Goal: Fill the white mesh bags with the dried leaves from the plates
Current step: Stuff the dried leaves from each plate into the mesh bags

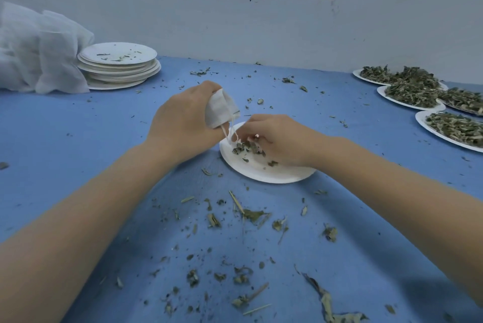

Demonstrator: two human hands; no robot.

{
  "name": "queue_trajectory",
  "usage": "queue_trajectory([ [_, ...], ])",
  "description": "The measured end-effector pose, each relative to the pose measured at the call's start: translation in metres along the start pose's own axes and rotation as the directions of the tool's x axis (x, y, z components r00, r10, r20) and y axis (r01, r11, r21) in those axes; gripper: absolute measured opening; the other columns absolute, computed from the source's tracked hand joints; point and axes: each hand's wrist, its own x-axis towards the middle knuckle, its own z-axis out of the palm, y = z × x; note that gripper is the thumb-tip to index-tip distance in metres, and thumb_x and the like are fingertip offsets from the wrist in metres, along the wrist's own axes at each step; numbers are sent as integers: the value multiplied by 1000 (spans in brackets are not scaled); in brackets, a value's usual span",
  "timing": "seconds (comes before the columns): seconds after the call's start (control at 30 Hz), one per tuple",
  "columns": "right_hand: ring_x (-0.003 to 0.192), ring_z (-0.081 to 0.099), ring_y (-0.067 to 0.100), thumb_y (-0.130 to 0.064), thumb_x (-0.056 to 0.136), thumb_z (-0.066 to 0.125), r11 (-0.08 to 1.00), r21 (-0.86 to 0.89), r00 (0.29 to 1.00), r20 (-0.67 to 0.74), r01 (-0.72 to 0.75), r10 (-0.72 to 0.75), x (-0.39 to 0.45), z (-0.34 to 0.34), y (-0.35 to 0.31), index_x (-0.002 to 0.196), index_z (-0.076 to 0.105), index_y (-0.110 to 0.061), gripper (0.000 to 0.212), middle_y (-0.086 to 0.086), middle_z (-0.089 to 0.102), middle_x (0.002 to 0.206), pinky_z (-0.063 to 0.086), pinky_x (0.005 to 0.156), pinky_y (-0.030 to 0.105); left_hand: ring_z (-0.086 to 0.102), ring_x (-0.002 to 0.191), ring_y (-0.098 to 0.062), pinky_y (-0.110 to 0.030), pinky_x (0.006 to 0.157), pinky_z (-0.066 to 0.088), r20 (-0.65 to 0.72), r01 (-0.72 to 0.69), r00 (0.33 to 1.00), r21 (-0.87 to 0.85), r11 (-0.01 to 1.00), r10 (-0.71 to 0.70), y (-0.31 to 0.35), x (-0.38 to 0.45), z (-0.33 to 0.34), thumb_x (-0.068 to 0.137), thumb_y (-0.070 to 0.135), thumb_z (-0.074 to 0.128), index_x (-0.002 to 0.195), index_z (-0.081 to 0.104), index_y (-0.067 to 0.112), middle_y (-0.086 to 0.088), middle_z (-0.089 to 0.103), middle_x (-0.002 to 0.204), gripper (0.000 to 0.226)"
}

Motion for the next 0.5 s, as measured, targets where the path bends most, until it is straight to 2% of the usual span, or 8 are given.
queue_trajectory([
  [0.13,101,56,10,13,81,39,995,41,995,-34,93,-92,-19,-12,3,107,71,-22,54,-7,63,116,41,86,18,53,91,-24,-32,75,42,1,8,1000,5,1000,-8,0,0,1,73,31,70,113,53,24,1,61,103,45],
  [0.27,101,55,16,14,80,35,995,-8,995,7,102,-102,-15,-9,-3,117,64,-29,64,-8,60,123,42,85,27,53,92,-25,-35,76,44,16,4,1000,12,1000,-5,0,-1,0,73,31,70,113,53,23,0,61,104,45],
  [0.33,96,56,16,11,82,37,993,-53,994,37,105,-103,-17,-6,-2,119,64,-29,60,-10,64,119,42,84,25,54,92,-26,-36,77,45,20,4,1000,10,1000,-5,1,0,0,73,31,69,114,53,23,0,61,104,44],
  [0.4,103,59,14,10,82,39,994,-43,995,35,99,-97,-25,-8,3,113,68,-25,55,-13,65,117,43,90,25,54,93,-26,-35,77,44,19,12,1000,9,1000,-12,0,0,0,74,30,69,114,53,23,1,60,104,43],
  [0.5,102,60,11,12,79,40,998,47,998,-49,52,-49,-33,-13,7,105,72,-21,53,-9,67,114,44,89,21,54,92,-25,-33,75,43,20,20,1000,13,1000,-21,-2,0,1,74,30,69,112,53,24,2,60,103,42],
])
